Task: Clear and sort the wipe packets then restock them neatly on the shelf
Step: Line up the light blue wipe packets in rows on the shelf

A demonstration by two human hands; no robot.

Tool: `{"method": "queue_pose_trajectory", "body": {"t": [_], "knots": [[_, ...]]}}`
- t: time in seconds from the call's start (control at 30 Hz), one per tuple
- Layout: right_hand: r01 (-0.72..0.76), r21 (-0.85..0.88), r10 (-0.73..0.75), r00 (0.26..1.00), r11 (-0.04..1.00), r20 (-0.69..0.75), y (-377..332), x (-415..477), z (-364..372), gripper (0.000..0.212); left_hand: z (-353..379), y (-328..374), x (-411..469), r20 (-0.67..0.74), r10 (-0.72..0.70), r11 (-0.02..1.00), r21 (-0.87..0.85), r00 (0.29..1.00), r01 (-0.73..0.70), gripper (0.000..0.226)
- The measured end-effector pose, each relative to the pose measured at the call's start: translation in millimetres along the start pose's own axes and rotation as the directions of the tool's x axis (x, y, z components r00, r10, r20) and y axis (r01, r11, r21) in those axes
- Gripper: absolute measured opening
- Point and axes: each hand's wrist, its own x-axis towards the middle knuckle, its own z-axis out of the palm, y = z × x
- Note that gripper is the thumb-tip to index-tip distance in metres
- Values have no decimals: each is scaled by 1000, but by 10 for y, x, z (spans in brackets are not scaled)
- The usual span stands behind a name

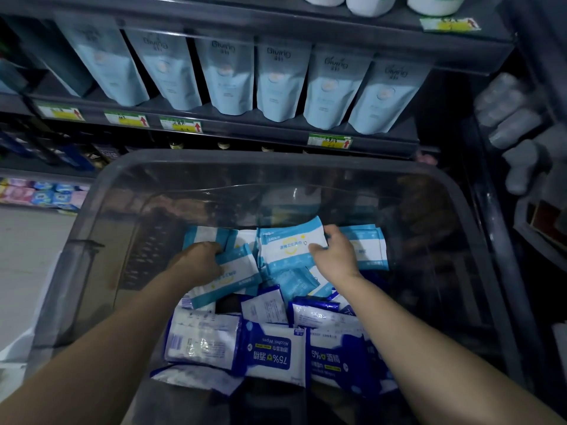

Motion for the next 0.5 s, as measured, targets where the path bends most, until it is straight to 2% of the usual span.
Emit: {"method": "queue_pose_trajectory", "body": {"t": [0.1, 0.2, 0.23, 0.3, 0.33, 0.4, 0.43, 0.5], "knots": [[119, 38, -118, 993, 992, -21, -81, -1, -1, 17, -29, -6, 15, 10, 10, 998, -62, 1000, -9, 52], [317, -135, -328, 942, 939, -72, -254, -6, -8, 22, -69, -27, 44, -2, 11, 994, -105, 1000, -11, 51], [333, -199, -357, 929, 922, -100, -296, 1, -15, 21, -76, -32, 53, -6, 10, 993, -115, 1000, -11, 50], [261, -374, -325, 938, 890, -118, -344, -4, -33, 19, -79, -44, 56, -6, 5, 993, -122, 1000, -6, 49], [207, -528, -290, 954, 823, -79, -346, -20, -38, 25, -74, -54, 57, -6, 4, 993, -118, 1000, -5, 49], [210, -790, -313, 949, 576, 25, -275, -73, 0, 42, -61, -66, 57, -7, 3, 996, -84, 1000, -3, 53], [259, -840, -393, 918, 477, 60, -227, -84, 35, 48, -50, -63, 56, -4, 3, 998, -56, 1000, -3, 56], [417, -824, -540, 825, 383, 167, -164, -74, 150, 55, -24, -48, 59, 6, 13, 1000, -5, 1000, -13, 61]]}}
